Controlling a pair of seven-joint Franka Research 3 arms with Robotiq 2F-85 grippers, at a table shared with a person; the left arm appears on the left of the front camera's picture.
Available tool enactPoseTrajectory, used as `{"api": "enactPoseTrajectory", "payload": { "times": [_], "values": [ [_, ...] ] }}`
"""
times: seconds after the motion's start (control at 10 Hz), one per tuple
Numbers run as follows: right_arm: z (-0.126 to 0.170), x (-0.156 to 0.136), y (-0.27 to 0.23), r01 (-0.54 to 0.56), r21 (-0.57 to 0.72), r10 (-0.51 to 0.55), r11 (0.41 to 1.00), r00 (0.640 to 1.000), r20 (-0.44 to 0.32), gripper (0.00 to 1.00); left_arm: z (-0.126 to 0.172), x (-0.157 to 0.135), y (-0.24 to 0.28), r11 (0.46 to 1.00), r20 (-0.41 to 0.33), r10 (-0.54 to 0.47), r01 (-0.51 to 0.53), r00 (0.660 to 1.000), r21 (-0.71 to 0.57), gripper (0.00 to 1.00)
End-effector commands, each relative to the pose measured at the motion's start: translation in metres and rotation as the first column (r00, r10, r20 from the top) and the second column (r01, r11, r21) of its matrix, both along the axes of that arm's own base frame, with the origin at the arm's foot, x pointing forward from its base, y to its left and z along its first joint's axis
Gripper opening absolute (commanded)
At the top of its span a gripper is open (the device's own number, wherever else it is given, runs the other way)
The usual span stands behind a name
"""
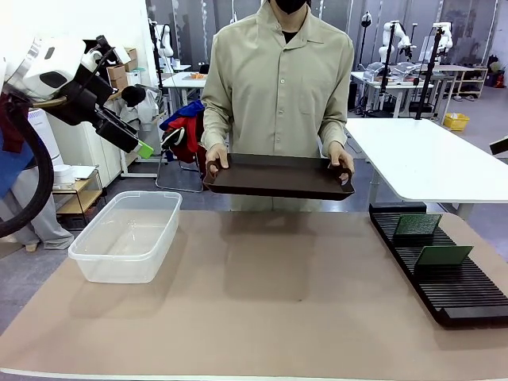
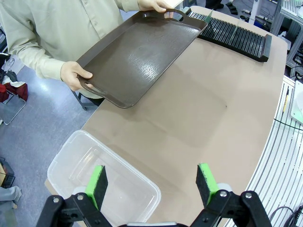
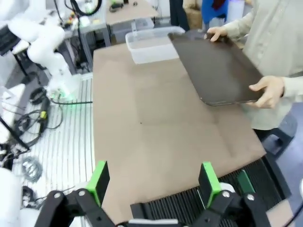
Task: Sort PCBs into racks and boxes based on the side picked up.
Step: If the short side of the Blank PCB is picked up, insert it into the PCB Rack ; if the long side is picked up, place it in the Organizing box.
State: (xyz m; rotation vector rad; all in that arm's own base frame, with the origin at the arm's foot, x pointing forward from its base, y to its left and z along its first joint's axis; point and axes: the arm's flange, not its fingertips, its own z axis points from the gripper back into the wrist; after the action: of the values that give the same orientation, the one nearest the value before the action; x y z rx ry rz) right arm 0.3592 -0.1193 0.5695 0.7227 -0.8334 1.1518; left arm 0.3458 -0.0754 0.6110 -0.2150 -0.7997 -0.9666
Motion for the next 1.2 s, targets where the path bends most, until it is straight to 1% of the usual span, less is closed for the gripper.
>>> {"api": "enactPoseTrajectory", "payload": {
  "times": [0.0, 0.1, 0.3, 0.4, 0.6, 0.7, 1.1],
  "values": [
    [-0.004, -0.014, -0.011, 0.091, 0.063, -0.092, 0.994, 0.996, 0.012, 1.00, -0.001, 0.001, 0.002, 1.000, -0.008, -0.002, 0.002, 1.000, -0.003, 1.00],
    [-0.006, -0.022, -0.014, 0.146, 0.063, -0.148, 0.987, 0.989, 0.025, 1.00, -0.001, 0.001, 0.002, 1.000, -0.008, -0.002, 0.002, 1.000, -0.003, 1.00],
    [0.000, -0.026, -0.024, 0.194, 0.047, -0.196, 0.980, 0.979, 0.047, 1.00, -0.001, 0.001, 0.002, 1.000, -0.008, -0.002, 0.002, 1.000, -0.003, 1.00],
    [0.000, -0.026, -0.025, 0.217, 0.028, -0.218, 0.976, 0.972, 0.086, 1.00, -0.001, 0.001, 0.002, 1.000, -0.008, -0.002, 0.002, 1.000, -0.003, 1.00],
    [0.004, -0.022, -0.027, 0.198, -0.007, -0.195, 0.980, 0.972, 0.130, 1.00, -0.001, 0.001, 0.002, 1.000, -0.008, -0.002, 0.002, 1.000, -0.003, 1.00],
    [0.007, -0.027, -0.037, 0.191, 0.019, -0.192, 0.981, 0.978, 0.086, 1.00, -0.001, 0.001, 0.002, 1.000, -0.008, -0.002, 0.002, 1.000, -0.003, 1.00],
    [0.007, -0.027, -0.037, 0.191, 0.019, -0.192, 0.981, 0.978, 0.086, 1.00, -0.001, 0.001, 0.002, 1.000, -0.008, -0.002, 0.002, 1.000, -0.003, 1.00]
  ]
}}
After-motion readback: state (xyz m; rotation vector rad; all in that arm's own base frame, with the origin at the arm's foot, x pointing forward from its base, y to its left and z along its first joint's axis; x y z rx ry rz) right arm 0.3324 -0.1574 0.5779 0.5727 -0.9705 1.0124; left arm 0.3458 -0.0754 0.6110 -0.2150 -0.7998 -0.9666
